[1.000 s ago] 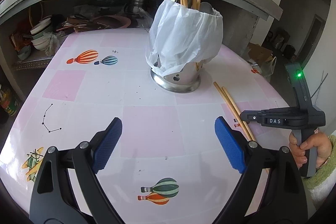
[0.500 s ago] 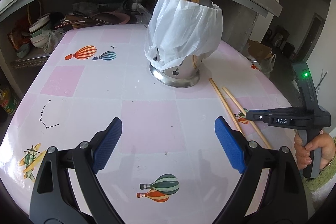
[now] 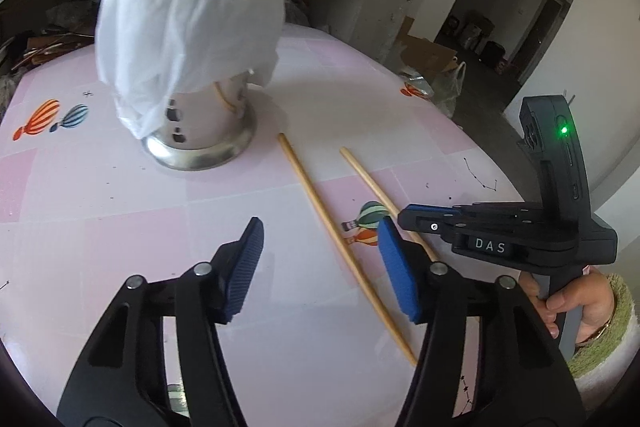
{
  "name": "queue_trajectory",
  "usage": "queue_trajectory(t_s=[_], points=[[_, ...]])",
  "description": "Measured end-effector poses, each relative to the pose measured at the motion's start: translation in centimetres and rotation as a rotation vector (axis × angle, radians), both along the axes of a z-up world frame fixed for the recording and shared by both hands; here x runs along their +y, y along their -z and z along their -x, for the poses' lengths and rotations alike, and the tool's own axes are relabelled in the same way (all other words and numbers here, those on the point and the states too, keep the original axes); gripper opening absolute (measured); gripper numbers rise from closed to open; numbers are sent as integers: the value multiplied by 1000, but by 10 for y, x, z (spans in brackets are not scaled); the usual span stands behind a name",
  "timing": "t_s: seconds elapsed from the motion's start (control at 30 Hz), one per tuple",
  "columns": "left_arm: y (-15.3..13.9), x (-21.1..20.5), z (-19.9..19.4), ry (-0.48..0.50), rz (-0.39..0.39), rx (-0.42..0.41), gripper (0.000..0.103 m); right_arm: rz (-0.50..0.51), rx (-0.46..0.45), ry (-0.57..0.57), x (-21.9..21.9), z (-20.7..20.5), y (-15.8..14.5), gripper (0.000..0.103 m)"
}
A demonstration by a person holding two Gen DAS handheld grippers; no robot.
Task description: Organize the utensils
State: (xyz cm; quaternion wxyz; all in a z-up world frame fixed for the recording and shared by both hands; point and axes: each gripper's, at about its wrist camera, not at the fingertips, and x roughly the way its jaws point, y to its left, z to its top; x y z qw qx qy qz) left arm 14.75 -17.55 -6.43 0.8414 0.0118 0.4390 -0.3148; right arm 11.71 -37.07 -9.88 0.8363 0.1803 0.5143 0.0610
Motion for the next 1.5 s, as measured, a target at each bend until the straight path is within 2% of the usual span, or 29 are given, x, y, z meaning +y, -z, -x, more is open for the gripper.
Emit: queue_trajectory(t_s=[0.17, 0.37, 0.5, 0.63, 0.77, 1.2, 1.5], points=[[16, -33, 6, 54, -77, 4, 34, -28, -11, 5, -3, 1, 3, 7], [30, -53, 10, 51, -191, -24, 27, -56, -22, 3, -6, 3, 7, 7], [39, -61, 10, 46, -247, -26, 26, -65, -26, 3, -7, 3, 9, 7], [44, -61, 11, 35, -286, -31, 20, -66, -28, 1, -7, 3, 9, 7], [43, -57, 10, 24, -309, -40, 12, -69, -28, 1, -7, 3, 9, 7], [38, -4, 19, -31, -294, 32, 6, -59, -17, -21, 1, 8, 8, 7], [31, 46, 38, -79, -285, 100, 5, -67, 4, -100, 31, 12, 7, 7]])
